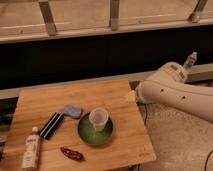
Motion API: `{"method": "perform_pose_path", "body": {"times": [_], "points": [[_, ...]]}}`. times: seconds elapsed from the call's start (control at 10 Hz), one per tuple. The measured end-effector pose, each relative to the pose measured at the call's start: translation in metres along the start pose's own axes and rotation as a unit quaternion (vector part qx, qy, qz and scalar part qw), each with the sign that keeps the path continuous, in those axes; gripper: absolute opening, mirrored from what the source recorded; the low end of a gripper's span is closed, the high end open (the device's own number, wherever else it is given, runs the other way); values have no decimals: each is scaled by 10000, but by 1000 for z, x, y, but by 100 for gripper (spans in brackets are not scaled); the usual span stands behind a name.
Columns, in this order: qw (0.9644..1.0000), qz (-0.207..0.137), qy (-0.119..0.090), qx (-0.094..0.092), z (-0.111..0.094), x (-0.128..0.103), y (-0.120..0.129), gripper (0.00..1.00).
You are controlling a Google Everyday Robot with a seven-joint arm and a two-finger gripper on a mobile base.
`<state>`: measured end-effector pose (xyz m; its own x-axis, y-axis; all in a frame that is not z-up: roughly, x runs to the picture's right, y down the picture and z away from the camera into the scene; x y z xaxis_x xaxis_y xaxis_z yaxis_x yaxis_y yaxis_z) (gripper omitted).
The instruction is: Place the pepper in the ceramic cup
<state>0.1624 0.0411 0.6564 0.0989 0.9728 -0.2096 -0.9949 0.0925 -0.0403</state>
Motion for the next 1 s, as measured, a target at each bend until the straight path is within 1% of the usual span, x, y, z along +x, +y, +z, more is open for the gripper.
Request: {"method": "perform_pose_path", "body": {"times": [0.4,0.5,0.7,0.8,0.9,1.0], "points": [[10000,-23,-12,7,0,0,0,80],[9999,-99,-65,-12,-2,-1,2,80],[9986,-484,-204,-80,-11,-6,16,80],[9959,-843,-289,-155,-18,-9,38,80],[9916,-1208,-376,-251,-25,-10,67,80],[9867,-1528,-442,-348,-32,-9,94,80]]}}
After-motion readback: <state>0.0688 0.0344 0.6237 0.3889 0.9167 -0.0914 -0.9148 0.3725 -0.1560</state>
